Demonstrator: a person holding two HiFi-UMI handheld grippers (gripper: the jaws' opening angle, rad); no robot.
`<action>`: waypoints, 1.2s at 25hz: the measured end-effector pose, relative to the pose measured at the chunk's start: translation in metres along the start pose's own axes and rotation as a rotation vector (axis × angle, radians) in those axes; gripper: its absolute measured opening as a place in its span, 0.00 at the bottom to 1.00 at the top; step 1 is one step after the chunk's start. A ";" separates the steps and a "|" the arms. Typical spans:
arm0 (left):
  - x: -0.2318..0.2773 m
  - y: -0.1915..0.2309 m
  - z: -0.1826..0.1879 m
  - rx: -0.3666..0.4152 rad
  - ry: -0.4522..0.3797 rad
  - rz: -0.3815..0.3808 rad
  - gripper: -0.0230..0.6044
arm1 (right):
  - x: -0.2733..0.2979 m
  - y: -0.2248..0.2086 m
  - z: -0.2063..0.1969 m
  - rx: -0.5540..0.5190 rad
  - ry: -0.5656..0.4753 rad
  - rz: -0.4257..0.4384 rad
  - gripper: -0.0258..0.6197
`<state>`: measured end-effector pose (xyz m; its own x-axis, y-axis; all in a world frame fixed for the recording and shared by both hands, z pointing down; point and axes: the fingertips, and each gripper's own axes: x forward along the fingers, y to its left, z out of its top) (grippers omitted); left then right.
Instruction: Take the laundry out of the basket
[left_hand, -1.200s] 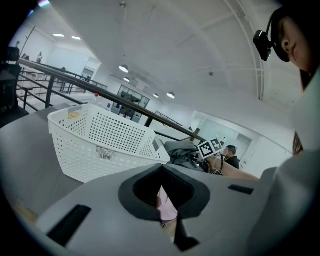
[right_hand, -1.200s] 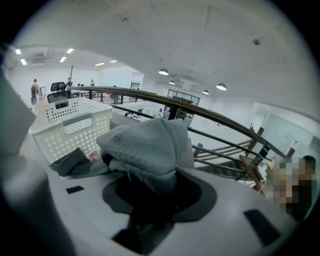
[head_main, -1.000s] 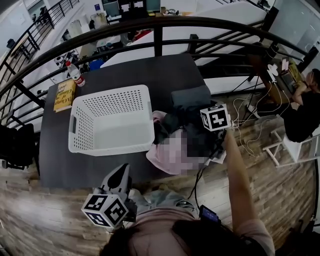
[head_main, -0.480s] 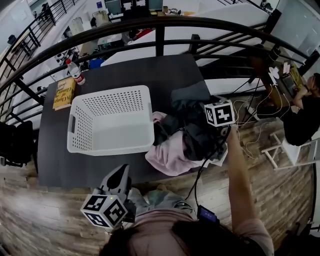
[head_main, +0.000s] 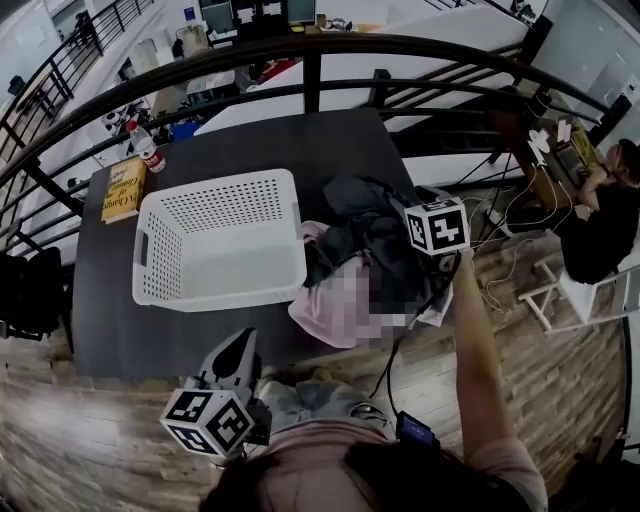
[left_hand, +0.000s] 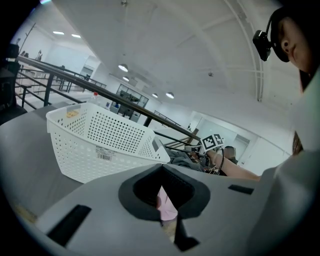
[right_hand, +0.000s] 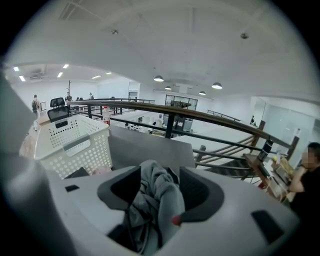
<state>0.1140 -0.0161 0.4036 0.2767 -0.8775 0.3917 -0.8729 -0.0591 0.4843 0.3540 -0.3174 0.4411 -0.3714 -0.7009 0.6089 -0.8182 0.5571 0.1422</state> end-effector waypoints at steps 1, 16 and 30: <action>-0.002 0.001 0.000 0.000 -0.001 0.000 0.03 | -0.003 0.002 -0.001 0.001 0.000 0.002 0.43; -0.025 0.016 -0.010 -0.013 0.000 -0.003 0.03 | -0.045 0.038 -0.025 0.131 -0.051 0.057 0.39; -0.094 -0.001 -0.031 0.004 -0.028 -0.038 0.03 | -0.127 0.096 -0.040 0.118 -0.128 0.031 0.27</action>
<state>0.1011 0.0807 0.3904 0.2987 -0.8875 0.3510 -0.8634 -0.0946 0.4956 0.3402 -0.1566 0.4088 -0.4442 -0.7390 0.5065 -0.8484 0.5286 0.0272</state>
